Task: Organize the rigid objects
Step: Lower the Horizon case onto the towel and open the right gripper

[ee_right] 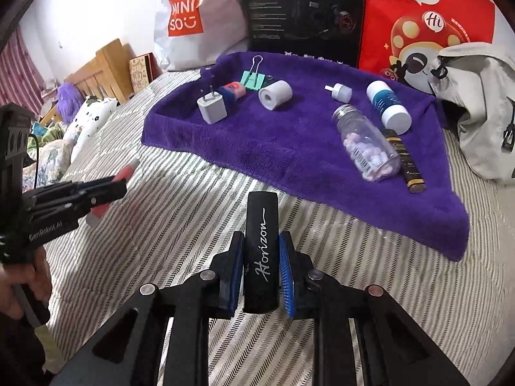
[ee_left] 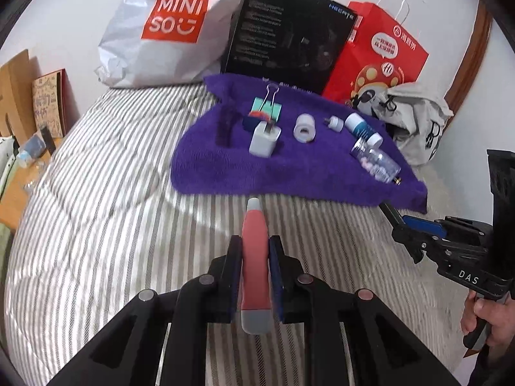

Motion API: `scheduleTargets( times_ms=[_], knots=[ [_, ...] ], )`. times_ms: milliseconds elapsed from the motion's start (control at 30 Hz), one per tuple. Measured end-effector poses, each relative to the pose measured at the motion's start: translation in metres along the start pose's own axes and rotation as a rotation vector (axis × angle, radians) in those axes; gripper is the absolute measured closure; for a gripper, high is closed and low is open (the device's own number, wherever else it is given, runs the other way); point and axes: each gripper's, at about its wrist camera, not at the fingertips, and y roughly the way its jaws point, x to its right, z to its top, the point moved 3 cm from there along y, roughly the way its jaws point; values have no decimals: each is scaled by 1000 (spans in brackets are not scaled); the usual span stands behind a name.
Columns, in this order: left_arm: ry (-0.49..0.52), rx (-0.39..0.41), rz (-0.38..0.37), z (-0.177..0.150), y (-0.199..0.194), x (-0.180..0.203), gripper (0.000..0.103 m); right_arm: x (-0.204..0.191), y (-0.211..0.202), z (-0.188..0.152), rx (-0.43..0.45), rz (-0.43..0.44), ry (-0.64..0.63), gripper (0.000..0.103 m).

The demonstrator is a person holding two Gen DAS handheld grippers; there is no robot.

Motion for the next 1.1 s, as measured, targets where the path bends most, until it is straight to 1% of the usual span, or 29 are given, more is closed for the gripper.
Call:
scheduleTargets(
  times_ms=[100, 200, 300, 433, 567, 733, 933, 1067, 1100],
  knots=[
    [0, 6, -10, 12, -2, 1, 86, 5, -9, 12, 22, 10, 1, 81],
    [8, 9, 0, 21, -1, 2, 86, 10, -15, 28, 42, 7, -7, 81],
    [8, 12, 10, 28, 1, 2, 86, 16, -16, 54, 74, 5, -19, 81],
    [-9, 2, 20, 31, 7, -5, 86, 25, 0, 90, 83, -14, -20, 81],
    [-15, -13, 20, 31, 14, -10, 86, 36, 33, 121, 52, -28, -1, 81],
    [-10, -26, 15, 32, 21, -14, 86, 41, 70, 144, 10, -56, -4, 81],
    [-7, -39, 5, 34, 25, -16, 86, 42, 101, 154, -39, -87, -18, 81],
    [-4, -47, 1, 33, 26, -18, 86, 41, 114, 156, -68, -122, -41, 81],
    [-3, -47, 3, 33, 25, -19, 86, 41, 116, 156, -72, -119, -42, 81]
  ],
)
